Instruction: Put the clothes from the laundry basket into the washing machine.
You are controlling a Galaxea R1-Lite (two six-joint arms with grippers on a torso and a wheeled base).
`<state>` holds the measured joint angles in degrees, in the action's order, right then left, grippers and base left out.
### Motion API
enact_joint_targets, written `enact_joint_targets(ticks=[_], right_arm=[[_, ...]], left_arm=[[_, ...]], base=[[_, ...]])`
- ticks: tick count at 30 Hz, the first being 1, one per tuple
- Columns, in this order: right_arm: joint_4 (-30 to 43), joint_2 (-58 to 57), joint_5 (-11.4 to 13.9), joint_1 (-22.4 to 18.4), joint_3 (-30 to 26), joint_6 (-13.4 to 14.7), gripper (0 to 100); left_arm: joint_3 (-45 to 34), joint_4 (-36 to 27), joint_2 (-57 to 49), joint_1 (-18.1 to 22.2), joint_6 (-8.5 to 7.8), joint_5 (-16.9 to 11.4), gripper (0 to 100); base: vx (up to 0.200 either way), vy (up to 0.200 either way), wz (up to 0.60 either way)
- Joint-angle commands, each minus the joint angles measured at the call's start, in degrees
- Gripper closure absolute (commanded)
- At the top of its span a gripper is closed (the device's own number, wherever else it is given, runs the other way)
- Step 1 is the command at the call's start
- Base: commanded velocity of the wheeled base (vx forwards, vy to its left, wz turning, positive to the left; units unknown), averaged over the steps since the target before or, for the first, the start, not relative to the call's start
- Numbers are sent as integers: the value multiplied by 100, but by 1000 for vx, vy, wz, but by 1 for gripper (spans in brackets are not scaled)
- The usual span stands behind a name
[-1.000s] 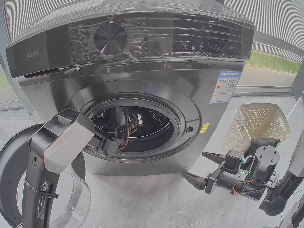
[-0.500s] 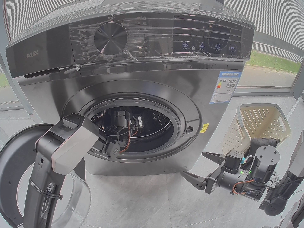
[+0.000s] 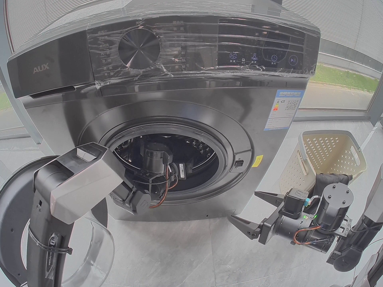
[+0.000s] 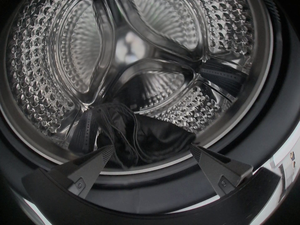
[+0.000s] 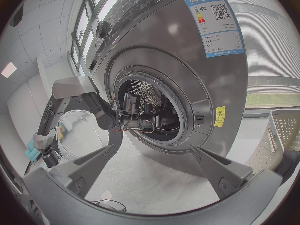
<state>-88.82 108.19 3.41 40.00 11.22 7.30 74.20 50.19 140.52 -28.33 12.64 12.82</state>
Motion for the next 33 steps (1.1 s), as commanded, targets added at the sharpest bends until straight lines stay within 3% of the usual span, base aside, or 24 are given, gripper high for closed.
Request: enact_joint_targets(ticks=[1, 8, 13, 18, 21, 24, 27, 31, 33], right_arm=[[-4, -9, 1, 8, -5, -10, 0], [5, -70, -7, 8, -14, -10, 0], [5, -96, -25, 8, -23, -10, 0], [5, -281, -183, -36, -111, -36, 0], [40, -501, -420, -133, -322, -124, 0], [23, -510, -438, -361, -339, -124, 0], [23, -510, -438, -458, -339, -133, 0], [23, -492, -438, -572, -392, -124, 0], [23, -492, -438, -572, -445, -133, 0]], left_arm=[[-1215, -62, -1027, -340, -42, -70, 0], [-2762, 0, -2064, -885, -42, -78, 0], [-3474, 79, -2697, -1236, 63, -96, 0], [-4221, 184, -3769, -1851, 546, -78, 0], [-4661, 96, -4586, -2229, 863, -17, 0], [-5047, 61, -5325, -2352, 1135, -26, 0], [-5179, -53, -5632, -2282, 1109, -8, 0], [-5250, -888, -6203, -1878, 1012, 370, 0], [-5293, -993, -6256, -1790, 977, 475, 0]], base=[[0, 0, 0], [0, 0, 0], [0, 0, 0], [0, 0, 0], [0, 0, 0], [0, 0, 0], [0, 0, 0], [0, 0, 0], [0, 0, 0]])
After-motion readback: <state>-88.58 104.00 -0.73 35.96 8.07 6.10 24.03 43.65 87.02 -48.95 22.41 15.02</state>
